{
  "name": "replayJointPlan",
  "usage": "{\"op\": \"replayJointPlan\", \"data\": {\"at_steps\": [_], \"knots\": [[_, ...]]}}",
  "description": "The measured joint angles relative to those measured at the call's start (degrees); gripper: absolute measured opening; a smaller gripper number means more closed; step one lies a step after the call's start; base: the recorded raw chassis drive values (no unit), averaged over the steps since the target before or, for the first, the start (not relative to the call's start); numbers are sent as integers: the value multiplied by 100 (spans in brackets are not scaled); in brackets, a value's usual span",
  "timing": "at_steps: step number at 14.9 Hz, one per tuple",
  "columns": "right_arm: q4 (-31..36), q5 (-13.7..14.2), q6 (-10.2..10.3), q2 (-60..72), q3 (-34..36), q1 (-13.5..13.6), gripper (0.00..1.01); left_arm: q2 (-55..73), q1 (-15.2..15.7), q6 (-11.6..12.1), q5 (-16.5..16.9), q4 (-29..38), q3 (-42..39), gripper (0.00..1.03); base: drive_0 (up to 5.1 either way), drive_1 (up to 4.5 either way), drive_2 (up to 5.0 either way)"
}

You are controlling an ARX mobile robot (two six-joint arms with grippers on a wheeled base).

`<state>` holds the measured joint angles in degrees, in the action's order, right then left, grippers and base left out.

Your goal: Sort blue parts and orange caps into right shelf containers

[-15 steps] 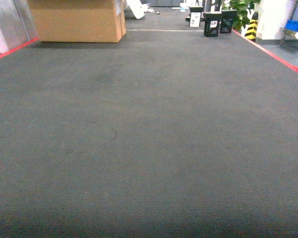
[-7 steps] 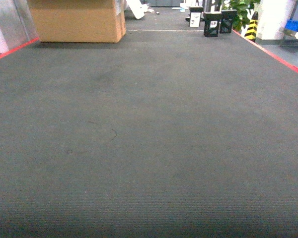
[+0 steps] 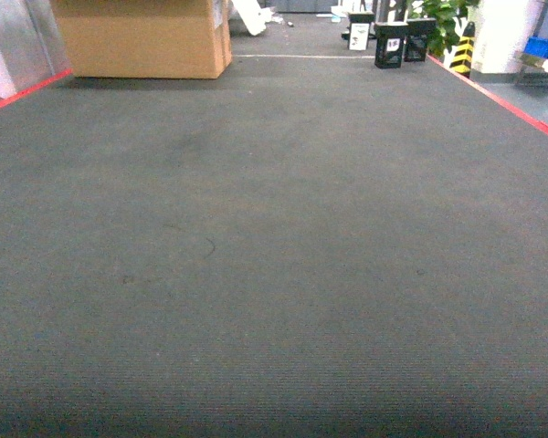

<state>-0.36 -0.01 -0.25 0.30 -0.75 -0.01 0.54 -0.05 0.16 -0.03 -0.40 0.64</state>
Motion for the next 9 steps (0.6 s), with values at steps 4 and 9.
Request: {"op": "replayJointPlan", "data": {"at_steps": [4, 9], "knots": [[2, 0, 0, 0, 0, 0, 44, 0, 7, 0, 2, 0, 0, 43, -128, -128, -128], [0, 0, 0, 0, 0, 0, 44, 0, 7, 0, -2, 0, 0, 43, -168, -168, -168]]}}
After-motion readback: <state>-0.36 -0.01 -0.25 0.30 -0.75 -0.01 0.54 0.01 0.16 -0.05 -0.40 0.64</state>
